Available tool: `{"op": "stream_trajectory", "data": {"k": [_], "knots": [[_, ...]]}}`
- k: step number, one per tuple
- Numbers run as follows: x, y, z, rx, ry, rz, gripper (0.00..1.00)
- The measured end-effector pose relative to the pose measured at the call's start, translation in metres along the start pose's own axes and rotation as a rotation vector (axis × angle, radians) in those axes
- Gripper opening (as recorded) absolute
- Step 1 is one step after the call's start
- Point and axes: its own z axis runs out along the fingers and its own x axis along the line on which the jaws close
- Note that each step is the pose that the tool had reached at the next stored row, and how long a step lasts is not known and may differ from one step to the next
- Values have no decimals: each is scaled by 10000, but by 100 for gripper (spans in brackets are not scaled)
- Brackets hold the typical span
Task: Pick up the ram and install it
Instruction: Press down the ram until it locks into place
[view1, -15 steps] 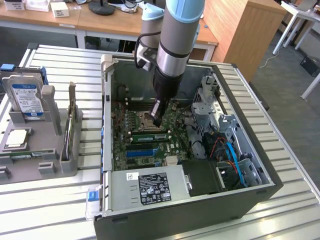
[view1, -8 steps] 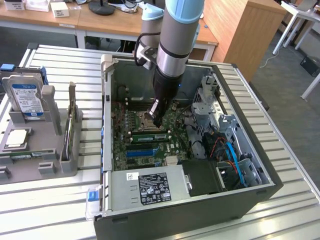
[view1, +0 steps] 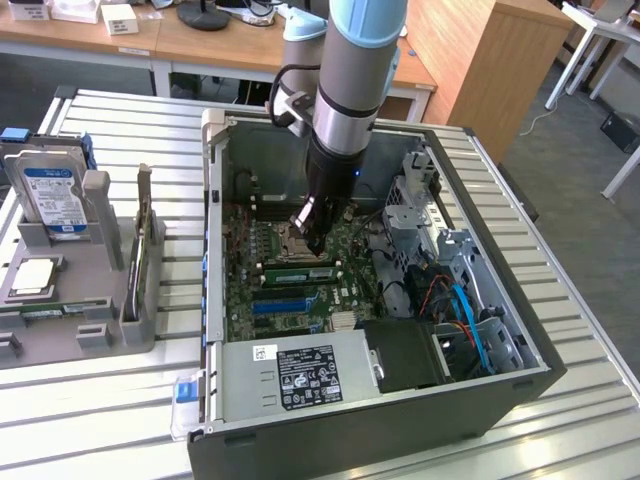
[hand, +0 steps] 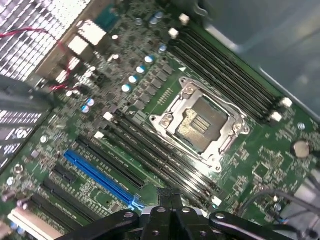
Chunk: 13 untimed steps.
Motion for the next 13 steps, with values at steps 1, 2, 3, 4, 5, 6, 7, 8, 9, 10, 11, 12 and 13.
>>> {"op": "stream_trajectory", "data": {"k": [1, 2, 3, 4, 5, 6, 7, 8, 9, 10, 11, 12, 13], "knots": [[0, 0, 1, 9, -6, 165, 11], [0, 0, 3, 18, -11, 330, 11], [0, 0, 4, 27, -16, 497, 11], [0, 0, 5, 36, -22, 661, 11], [0, 0, 7, 44, -28, 829, 11], [1, 0, 8, 53, -33, 995, 11], [1, 0, 10, 63, -39, 1177, 11], [1, 0, 11, 71, -45, 1342, 11], [1, 0, 12, 81, -50, 1509, 11], [1, 0, 13, 90, -55, 1674, 11], [1, 0, 15, 98, -61, 1836, 11], [1, -1, 16, 107, -67, 1998, 11], [1, -1, 17, 116, -72, 2174, 11]]}}
